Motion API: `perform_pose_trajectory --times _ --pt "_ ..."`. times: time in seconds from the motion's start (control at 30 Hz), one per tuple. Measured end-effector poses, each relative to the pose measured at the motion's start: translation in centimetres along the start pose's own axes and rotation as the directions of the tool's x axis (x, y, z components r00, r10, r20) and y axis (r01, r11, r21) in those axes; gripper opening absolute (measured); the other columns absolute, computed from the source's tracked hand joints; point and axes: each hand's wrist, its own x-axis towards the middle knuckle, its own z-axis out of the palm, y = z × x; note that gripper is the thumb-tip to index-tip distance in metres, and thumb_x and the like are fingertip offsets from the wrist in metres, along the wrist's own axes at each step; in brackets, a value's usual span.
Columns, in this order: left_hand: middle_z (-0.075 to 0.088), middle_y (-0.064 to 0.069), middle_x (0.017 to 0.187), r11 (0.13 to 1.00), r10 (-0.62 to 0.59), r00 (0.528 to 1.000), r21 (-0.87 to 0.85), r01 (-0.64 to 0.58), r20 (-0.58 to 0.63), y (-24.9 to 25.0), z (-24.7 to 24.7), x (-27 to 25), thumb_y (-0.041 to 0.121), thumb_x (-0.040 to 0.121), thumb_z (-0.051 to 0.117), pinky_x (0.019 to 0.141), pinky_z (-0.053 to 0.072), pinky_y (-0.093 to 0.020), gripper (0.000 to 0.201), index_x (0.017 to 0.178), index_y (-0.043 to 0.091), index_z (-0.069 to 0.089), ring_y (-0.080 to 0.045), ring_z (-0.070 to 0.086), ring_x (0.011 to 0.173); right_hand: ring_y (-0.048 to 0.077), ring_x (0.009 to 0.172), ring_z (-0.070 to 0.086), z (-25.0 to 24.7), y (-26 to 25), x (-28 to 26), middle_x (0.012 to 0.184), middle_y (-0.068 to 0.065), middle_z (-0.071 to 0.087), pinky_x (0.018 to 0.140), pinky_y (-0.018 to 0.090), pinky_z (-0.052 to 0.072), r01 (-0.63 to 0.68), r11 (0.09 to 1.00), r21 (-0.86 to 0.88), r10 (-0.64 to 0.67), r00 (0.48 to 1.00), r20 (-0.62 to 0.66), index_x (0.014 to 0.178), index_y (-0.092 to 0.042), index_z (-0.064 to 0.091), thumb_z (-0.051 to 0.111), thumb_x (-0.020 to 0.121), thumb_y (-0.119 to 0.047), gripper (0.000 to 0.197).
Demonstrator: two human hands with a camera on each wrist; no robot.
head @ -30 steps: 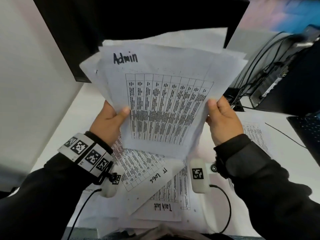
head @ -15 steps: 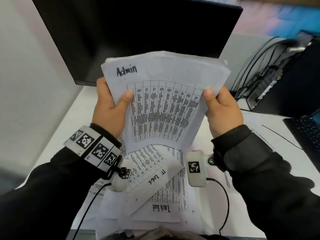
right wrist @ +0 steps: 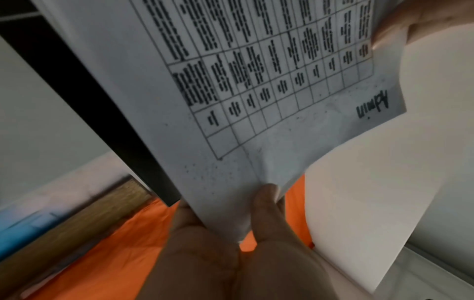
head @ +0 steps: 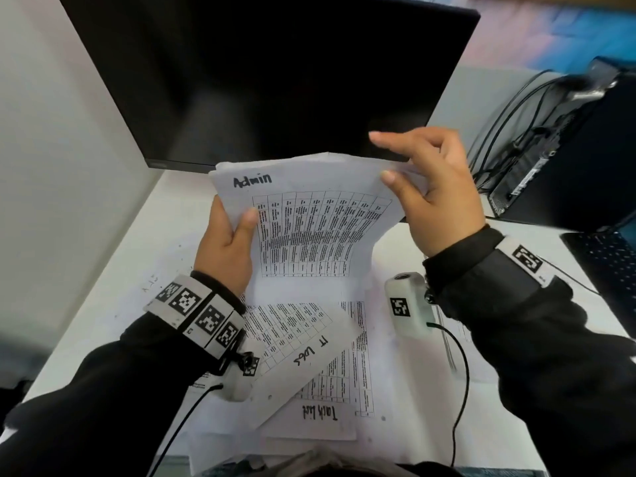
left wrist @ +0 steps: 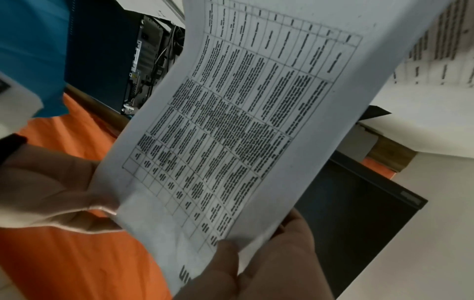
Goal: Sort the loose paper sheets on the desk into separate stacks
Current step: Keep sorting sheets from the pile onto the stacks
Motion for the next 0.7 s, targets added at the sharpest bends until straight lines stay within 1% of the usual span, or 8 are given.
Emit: perform_pose_trajectory --times 0.1,0.23,0.3,0.37,0.43,0.53,0.6,0.7 --pt "0.055 0.028 0.097 1.000 0.019 0.999 0.021 -0.018 -0.043 0.6 -0.1 0.3 0.021 0.097 0.042 0.068 0.040 0.003 0.032 0.129 0.022 0.045 0.024 0.052 0.084 -0.003 0.106 0.041 0.0 -0.3 0.0 0.113 0.000 0.041 0.094 0.000 0.030 -0.014 1.000 0.022 0.015 0.999 -0.033 0.129 -0.027 0.051 0.059 0.087 -0.009 0.046" --pt "0.060 0.023 0.104 0.997 0.072 0.983 -0.010 -0.075 -0.172 2.1 -0.7 1.0 0.024 0.096 0.044 0.084 0.048 -0.016 0.031 0.126 0.027 0.048 0.016 0.055 0.095 0.008 0.117 0.049 -0.1 -0.4 0.0 0.126 -0.008 0.044 0.098 0.022 0.045 -0.084 0.962 0.261 0.106 0.992 -0.072 0.137 -0.031 0.030 0.064 0.084 -0.009 0.067" --pt "0.061 0.015 0.116 0.993 0.106 0.975 -0.026 -0.113 -0.196 3.0 -1.0 1.2 0.024 0.095 0.044 0.094 0.048 -0.029 0.034 0.129 0.025 0.047 0.004 0.056 0.108 0.006 0.121 0.050 0.5 0.1 -0.3 0.130 -0.010 0.047 0.099 0.023 0.044 -0.164 0.910 0.381 0.195 0.980 -0.043 0.139 -0.025 0.028 0.062 0.085 -0.005 0.068" --pt "0.061 0.017 0.114 0.985 0.139 0.968 -0.074 -0.157 -0.210 4.0 -1.0 1.1 0.020 0.096 0.044 0.093 0.047 -0.021 0.030 0.125 0.027 0.047 0.007 0.056 0.107 0.004 0.120 0.052 1.2 0.5 -0.5 0.125 -0.010 0.054 0.102 0.024 0.042 -0.248 0.885 0.393 0.273 0.962 -0.008 0.134 -0.018 0.034 0.059 0.087 -0.006 0.054" --pt "0.059 0.022 0.106 0.972 0.156 0.962 -0.137 -0.190 -0.224 5.0 -0.6 0.8 0.014 0.097 0.043 0.083 0.044 -0.007 0.026 0.111 0.036 0.045 0.017 0.054 0.099 0.001 0.113 0.055 1.7 0.3 -0.6 0.113 -0.017 0.058 0.101 0.024 0.042 -0.298 0.860 0.415 0.330 0.944 -0.005 0.122 -0.021 0.044 0.052 0.091 -0.005 0.036" --pt "0.055 0.026 0.103 0.957 0.177 0.959 -0.190 -0.220 -0.220 5.7 0.0 -0.2 0.011 0.097 0.041 0.080 0.041 -0.001 0.028 0.101 0.038 0.040 0.022 0.053 0.096 -0.011 0.104 0.054 2.2 -0.3 -1.0 0.107 -0.021 0.056 0.098 0.014 0.041 -0.273 0.849 0.453 0.350 0.932 -0.093 0.114 -0.024 0.045 0.046 0.094 -0.002 0.030" --pt "0.054 0.024 0.102 0.962 0.171 0.968 -0.180 -0.203 -0.182 5.0 0.5 -0.9 0.011 0.098 0.041 0.076 0.042 -0.002 0.027 0.101 0.037 0.038 0.022 0.054 0.091 -0.020 0.098 0.051 2.7 -0.4 -1.8 0.105 -0.024 0.054 0.091 0.004 0.040 -0.286 0.854 0.434 0.350 0.934 -0.072 0.115 -0.021 0.046 0.045 0.095 -0.002 0.028" --pt "0.055 0.018 0.099 0.987 0.095 0.986 -0.118 -0.111 -0.134 2.9 0.9 -1.6 0.018 0.098 0.041 0.062 0.043 0.000 0.022 0.110 0.034 0.033 0.020 0.056 0.079 -0.008 0.099 0.053 4.1 -0.2 -3.4 0.104 -0.021 0.055 0.086 0.004 0.041 -0.416 0.838 0.352 0.412 0.907 0.090 0.124 -0.014 0.047 0.046 0.096 -0.008 0.030"
